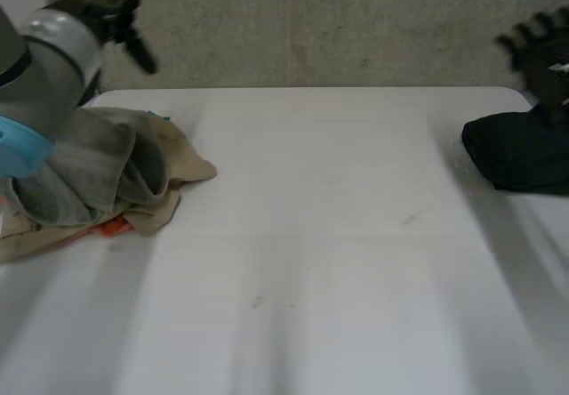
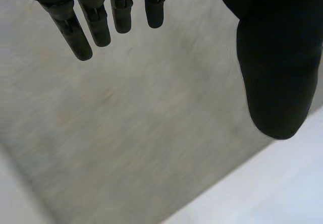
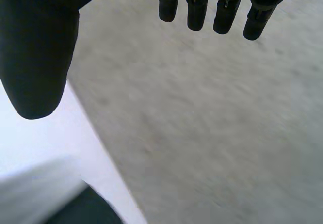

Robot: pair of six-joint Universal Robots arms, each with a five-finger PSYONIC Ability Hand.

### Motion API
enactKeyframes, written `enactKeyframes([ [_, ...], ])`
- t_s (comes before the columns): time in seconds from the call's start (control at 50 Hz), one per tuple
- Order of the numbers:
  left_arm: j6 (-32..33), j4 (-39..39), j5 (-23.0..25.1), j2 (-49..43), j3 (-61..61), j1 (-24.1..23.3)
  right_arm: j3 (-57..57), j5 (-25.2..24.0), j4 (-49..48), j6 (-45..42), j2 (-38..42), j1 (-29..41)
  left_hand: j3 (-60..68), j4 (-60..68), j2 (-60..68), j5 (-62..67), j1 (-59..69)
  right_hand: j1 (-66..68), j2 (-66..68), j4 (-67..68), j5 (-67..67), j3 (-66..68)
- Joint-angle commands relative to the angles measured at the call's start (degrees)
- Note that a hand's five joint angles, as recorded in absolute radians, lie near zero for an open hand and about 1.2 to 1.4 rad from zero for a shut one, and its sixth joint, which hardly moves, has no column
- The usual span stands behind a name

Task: Fold the laundry.

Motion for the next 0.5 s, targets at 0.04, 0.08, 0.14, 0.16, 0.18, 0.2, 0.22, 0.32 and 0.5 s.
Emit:
enactKeyframes([
  [0.04,21.46,3.64,-1.53,-11.03,-1.62,10.6,5.48,-1.62,12.1,0.72,-2.94,4.15,-1.88,-1.41,-0.42,-2.55,0.22,-2.77,-1.96,-1.97,-2.67,-1.91],
  [0.08,23.68,4.35,-2.06,-13.85,-1.44,12.9,5.75,-1.35,14.38,0.64,-2.5,5.9,-1.88,-1.41,-0.42,-2.55,0.22,-2.77,-1.96,-1.97,-2.67,-1.91],
  [0.14,26.5,5.41,-2.33,-19.56,-0.22,15.46,6.27,-1.0,15.27,0.37,-2.32,7.14,-1.55,-1.08,-0.09,-2.22,0.55,-2.77,-1.96,-1.97,-2.67,-1.91],
  [0.16,26.76,5.75,-2.33,-20.62,0.4,15.98,6.71,-0.65,15.27,0.46,-2.32,7.14,-1.22,-0.74,0.25,-1.89,0.89,-2.77,-1.96,-1.97,-2.67,-1.91],
  [0.18,27.55,6.63,-2.24,-22.81,1.71,16.34,6.98,-0.56,15.27,0.46,-2.23,7.14,0.62,1.09,2.08,-0.05,2.72,-2.77,-1.96,-1.97,-2.67,-1.91],
  [0.2,27.82,7.16,-2.15,-23.7,2.24,16.51,7.07,-0.39,15.27,0.46,-2.23,7.23,3.64,4.11,5.1,2.97,5.74,-2.77,-1.96,-1.97,-2.67,-1.91],
  [0.22,27.91,7.6,-2.06,-24.41,2.68,16.6,7.24,-0.3,15.19,0.46,-2.23,7.23,9.33,9.8,10.79,8.66,11.43,-2.77,-1.96,-1.97,-2.67,-1.91],
  [0.32,27.3,11.03,-2.41,-25.91,3.65,16.17,7.77,1.45,15.27,0.46,-2.32,7.05,67.9,68.37,69.36,67.23,70.0,-2.77,-1.96,-1.97,-2.67,-1.91],
  [0.5,21.87,13.32,-3.29,-8.62,-3.28,5.55,8.3,3.13,15.27,0.55,-4.78,6.7,67.9,68.37,69.36,67.23,70.0,-2.77,-1.96,-1.97,-2.67,-1.91],
])
